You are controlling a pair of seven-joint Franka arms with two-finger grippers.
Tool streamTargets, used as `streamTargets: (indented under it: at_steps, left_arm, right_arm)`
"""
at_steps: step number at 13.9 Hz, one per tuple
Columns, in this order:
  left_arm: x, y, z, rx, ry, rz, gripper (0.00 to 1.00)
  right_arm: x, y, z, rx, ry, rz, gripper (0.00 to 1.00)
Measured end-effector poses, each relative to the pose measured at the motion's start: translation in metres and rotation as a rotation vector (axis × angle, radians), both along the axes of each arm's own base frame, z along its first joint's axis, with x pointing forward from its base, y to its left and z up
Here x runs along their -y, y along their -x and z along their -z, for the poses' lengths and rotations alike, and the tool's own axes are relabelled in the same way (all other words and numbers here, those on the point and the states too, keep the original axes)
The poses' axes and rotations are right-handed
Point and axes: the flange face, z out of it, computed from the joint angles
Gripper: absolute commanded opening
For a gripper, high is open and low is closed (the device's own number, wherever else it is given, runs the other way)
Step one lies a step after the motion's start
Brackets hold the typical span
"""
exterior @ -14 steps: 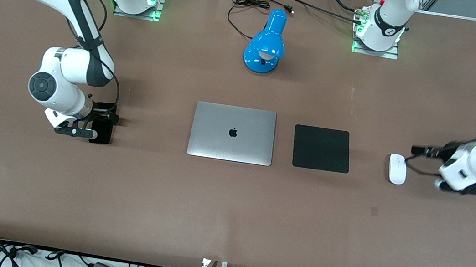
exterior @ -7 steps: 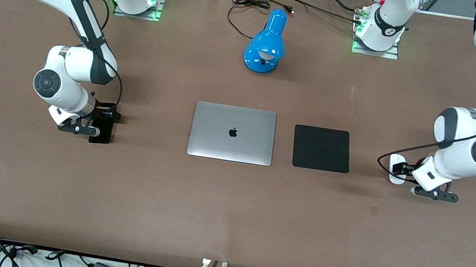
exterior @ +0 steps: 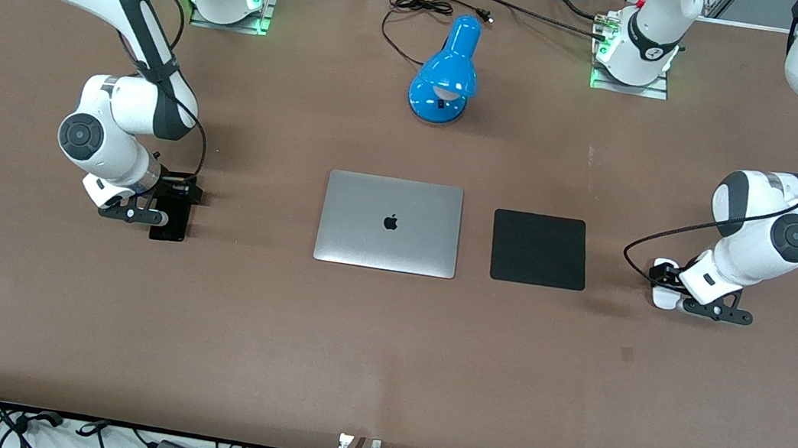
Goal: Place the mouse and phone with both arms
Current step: 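Grasp the phone with the right gripper while the left gripper lowers onto the mouse, then carry the phone toward the laptop while the left gripper carries the mouse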
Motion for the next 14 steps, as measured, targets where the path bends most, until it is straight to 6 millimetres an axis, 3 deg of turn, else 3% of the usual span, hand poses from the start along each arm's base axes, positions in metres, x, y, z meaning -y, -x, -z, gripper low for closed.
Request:
streamTargets:
  at_steps: [2,5,7,9,11,12,14]
  left_arm:
    - [0.000,0.002,0.006,0.003,0.001,0.002,0.99]
    - [0.001,0.006,0.017,-0.002,0.003,0.005,0.79]
    - [0.001,0.007,0.021,-0.007,0.004,0.006,0.73]
    - [0.000,0.008,0.025,-0.013,0.005,0.008,0.57]
    - [-0.001,0.008,0.027,-0.013,0.005,0.008,0.41]
    - [-0.001,0.008,0.027,-0.010,0.005,0.008,0.37]
    - [0.000,0.006,0.024,-0.001,0.004,0.009,0.37]
  right_arm:
    - [0.000,0.000,0.000,0.001,0.000,0.000,0.27]
    - [-0.012,-0.006,-0.004,0.021,-0.004,-0.020,0.27]
    - [-0.056,-0.017,-0.017,0.058,-0.008,-0.056,0.27]
    - [-0.123,-0.019,-0.023,0.066,-0.010,-0.087,0.26]
    - [-0.179,-0.011,-0.016,0.059,-0.008,-0.115,0.27]
    - [-0.196,-0.006,-0.010,0.055,-0.005,-0.106,0.26]
    - [-0.212,-0.004,-0.003,0.052,-0.001,-0.085,0.26]
